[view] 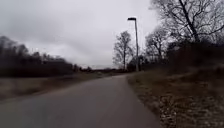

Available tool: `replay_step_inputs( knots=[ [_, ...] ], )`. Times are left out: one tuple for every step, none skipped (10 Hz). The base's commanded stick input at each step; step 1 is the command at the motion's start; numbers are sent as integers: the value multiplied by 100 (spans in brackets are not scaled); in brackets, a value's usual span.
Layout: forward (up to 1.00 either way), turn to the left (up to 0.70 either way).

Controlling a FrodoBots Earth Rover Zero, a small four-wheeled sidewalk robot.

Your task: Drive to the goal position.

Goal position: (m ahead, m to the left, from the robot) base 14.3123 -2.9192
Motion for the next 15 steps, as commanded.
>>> replay_step_inputs(
  knots=[
    [100, 0],
    [100, 0],
    [100, 0],
    [100, 0],
    [100, 0],
    [100, 0],
    [100, 0],
    [100, 0],
    [100, 0],
    [100, 0],
    [100, 0],
    [100, 0],
    [100, 0],
    [100, 0],
    [100, 0]
  ],
)
